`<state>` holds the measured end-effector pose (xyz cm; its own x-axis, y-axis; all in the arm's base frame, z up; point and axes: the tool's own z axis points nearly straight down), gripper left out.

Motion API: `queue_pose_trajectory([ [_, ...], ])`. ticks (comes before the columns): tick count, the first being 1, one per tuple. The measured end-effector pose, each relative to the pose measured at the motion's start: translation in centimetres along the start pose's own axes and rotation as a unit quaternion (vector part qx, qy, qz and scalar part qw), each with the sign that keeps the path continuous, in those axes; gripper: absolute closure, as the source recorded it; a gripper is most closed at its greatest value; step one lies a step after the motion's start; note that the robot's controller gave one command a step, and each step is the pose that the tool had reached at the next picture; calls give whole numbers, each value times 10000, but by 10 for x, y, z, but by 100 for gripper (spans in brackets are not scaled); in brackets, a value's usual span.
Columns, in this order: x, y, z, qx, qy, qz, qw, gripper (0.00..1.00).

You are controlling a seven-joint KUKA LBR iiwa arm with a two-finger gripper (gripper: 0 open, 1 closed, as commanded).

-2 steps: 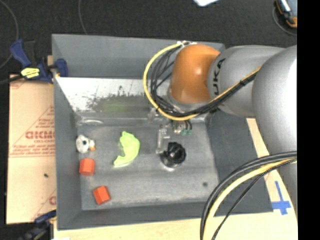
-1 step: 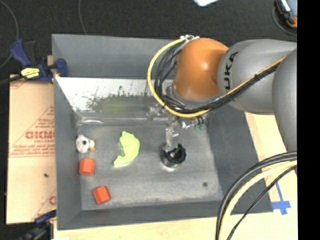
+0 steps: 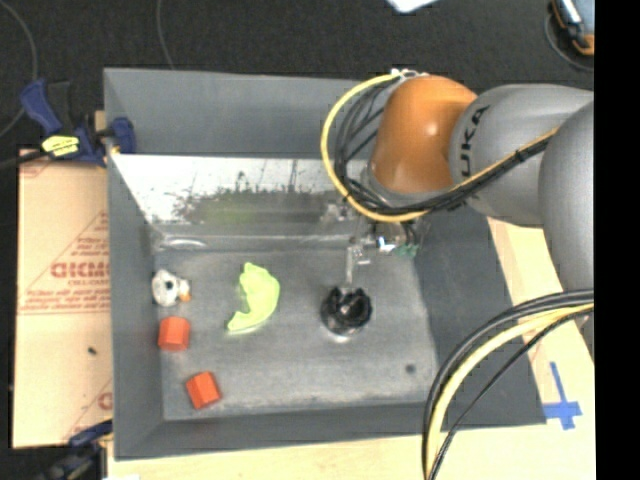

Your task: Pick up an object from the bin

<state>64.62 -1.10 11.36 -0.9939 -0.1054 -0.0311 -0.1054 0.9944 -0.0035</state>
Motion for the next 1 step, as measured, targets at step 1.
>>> queue_pose_trajectory([
  [1, 43, -2, 25, 5, -4, -1528, 9883, 0],
])
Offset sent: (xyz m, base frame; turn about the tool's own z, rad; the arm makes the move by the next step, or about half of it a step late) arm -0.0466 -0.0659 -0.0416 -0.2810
